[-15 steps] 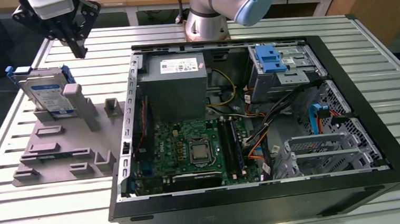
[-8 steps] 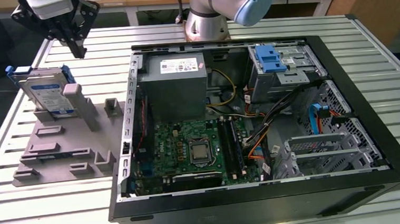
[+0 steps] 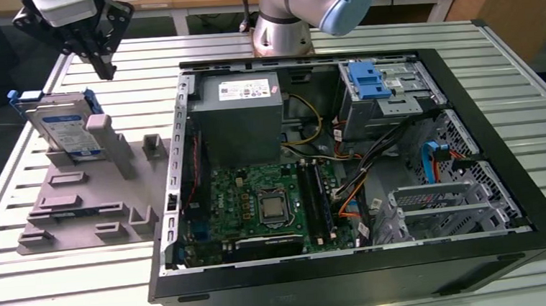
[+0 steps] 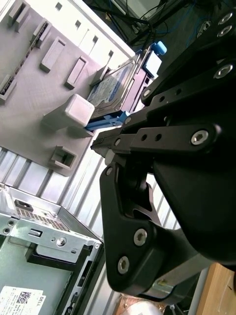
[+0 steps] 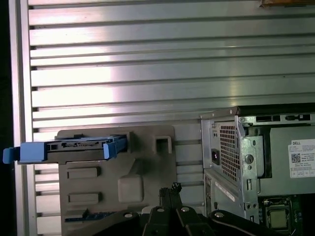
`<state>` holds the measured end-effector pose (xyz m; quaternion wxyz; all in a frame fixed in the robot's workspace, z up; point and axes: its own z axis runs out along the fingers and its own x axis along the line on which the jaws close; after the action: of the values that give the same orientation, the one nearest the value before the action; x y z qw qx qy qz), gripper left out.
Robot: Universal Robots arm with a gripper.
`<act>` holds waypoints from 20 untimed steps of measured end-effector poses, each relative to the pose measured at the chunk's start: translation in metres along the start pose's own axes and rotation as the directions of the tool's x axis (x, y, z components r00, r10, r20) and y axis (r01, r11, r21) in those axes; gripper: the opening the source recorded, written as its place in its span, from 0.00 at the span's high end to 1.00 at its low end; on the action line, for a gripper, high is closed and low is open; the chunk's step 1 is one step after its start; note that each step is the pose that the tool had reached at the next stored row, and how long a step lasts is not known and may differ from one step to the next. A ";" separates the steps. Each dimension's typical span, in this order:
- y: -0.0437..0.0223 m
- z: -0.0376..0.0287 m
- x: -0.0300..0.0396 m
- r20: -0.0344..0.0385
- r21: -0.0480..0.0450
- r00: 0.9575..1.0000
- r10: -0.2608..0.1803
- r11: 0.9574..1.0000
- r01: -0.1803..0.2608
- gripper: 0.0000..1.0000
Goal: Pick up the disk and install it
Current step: 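Reach for the disk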
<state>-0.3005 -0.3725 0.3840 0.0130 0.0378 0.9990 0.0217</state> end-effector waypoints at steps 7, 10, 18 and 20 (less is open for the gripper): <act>-0.0001 0.0001 0.0012 0.000 0.000 1.000 0.000 1.000 0.000 0.89; -0.0001 0.0001 0.0018 0.000 0.000 1.000 0.000 1.000 0.000 0.89; -0.0003 0.0002 0.0035 0.000 0.000 1.000 0.000 1.000 0.000 0.89; -0.0003 0.0002 0.0041 0.000 0.000 1.000 0.000 1.000 0.000 0.89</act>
<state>-0.3046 -0.3725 0.3837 0.0131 0.0379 0.9990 0.0217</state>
